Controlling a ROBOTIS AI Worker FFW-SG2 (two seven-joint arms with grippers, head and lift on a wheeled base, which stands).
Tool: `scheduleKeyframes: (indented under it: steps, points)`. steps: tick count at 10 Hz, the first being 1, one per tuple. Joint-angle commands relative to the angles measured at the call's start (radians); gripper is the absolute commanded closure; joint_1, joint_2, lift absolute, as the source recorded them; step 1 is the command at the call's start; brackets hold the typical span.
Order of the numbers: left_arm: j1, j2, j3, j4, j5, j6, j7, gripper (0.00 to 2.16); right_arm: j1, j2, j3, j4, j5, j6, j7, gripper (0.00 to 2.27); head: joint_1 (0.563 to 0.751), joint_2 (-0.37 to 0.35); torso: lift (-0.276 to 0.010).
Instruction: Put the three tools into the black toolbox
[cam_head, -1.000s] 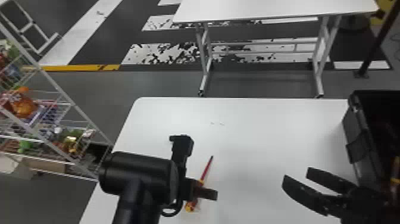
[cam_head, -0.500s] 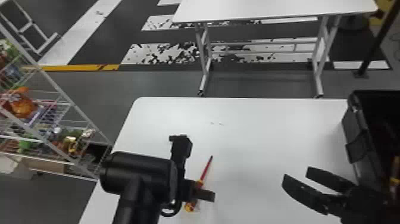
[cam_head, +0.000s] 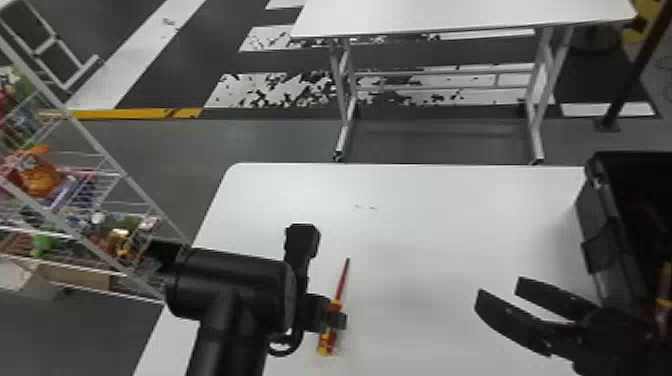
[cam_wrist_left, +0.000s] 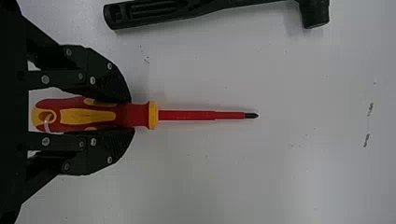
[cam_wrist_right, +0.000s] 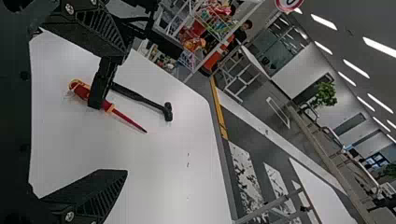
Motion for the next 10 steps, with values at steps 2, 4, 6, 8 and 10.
scheduleKeyframes:
  steps: [2, 4, 6, 8, 10]
  points:
    - [0.006, -0.001, 0.000, -0.012, -0.002, 0.001, 0.004, 1.74, -0.002, 0.002, 0.002, 0.001, 0.000, 0.000, -0.003, 0.10, 0.695, 0.224, -0.051]
    - [0.025, -0.001, 0.002, -0.050, 0.000, 0.001, 0.005, 1.74, -0.002, 0.002, 0.002, 0.004, 0.000, 0.000, -0.005, 0.10, 0.695, 0.225, -0.051]
    - [0.051, -0.001, -0.001, -0.112, 0.001, 0.001, 0.013, 1.74, -0.003, 0.003, 0.003, 0.012, 0.000, -0.003, -0.006, 0.10, 0.695, 0.225, -0.051]
    - [0.088, -0.001, -0.009, -0.210, 0.003, 0.001, 0.016, 1.74, -0.006, 0.005, 0.005, 0.014, 0.000, -0.003, -0.009, 0.10, 0.695, 0.220, -0.051]
    - [0.143, 0.001, -0.001, -0.326, 0.021, 0.001, -0.025, 1.74, -0.014, 0.005, -0.001, 0.015, -0.003, -0.003, -0.011, 0.10, 0.695, 0.206, -0.051]
